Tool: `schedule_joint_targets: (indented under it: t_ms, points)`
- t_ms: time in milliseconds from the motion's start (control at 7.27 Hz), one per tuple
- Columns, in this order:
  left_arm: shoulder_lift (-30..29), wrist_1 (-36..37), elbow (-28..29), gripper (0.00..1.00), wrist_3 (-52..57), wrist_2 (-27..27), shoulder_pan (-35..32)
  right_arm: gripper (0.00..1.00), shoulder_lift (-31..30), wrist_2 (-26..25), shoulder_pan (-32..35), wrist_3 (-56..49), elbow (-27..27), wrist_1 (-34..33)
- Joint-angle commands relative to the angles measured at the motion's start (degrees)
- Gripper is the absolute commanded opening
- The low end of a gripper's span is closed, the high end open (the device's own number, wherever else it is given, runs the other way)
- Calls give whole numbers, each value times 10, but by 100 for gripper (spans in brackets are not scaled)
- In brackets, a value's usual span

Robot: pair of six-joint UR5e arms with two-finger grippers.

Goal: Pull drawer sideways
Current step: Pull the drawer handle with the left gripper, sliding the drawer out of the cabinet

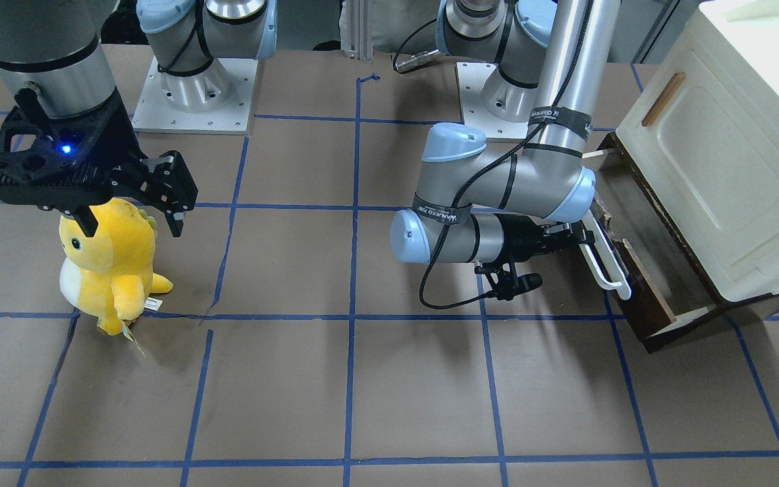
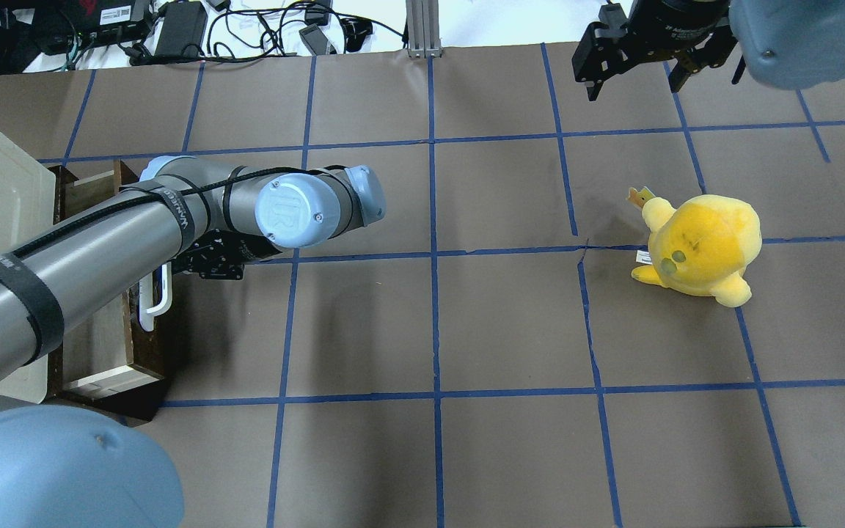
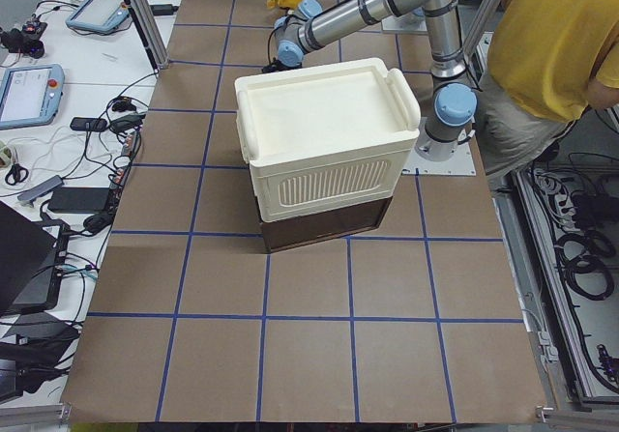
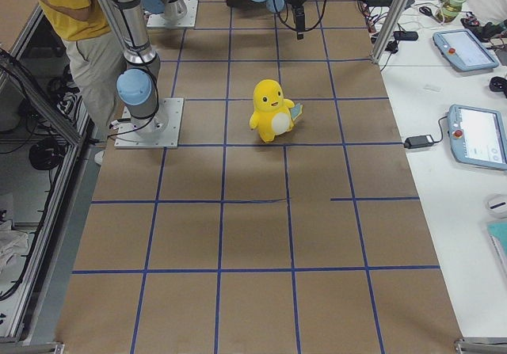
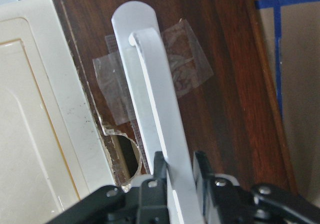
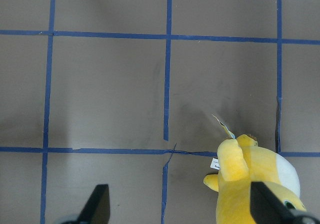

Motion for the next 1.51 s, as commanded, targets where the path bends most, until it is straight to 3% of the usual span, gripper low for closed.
schedule_joint_targets:
  t_ms: [0,1376]
  points:
    - [-1,1,1,19,0,0,-9,100,0,0,0,0,0,0]
    - [-1,0,10,19,0,-18,-45,100,0,0,0,0,0,0]
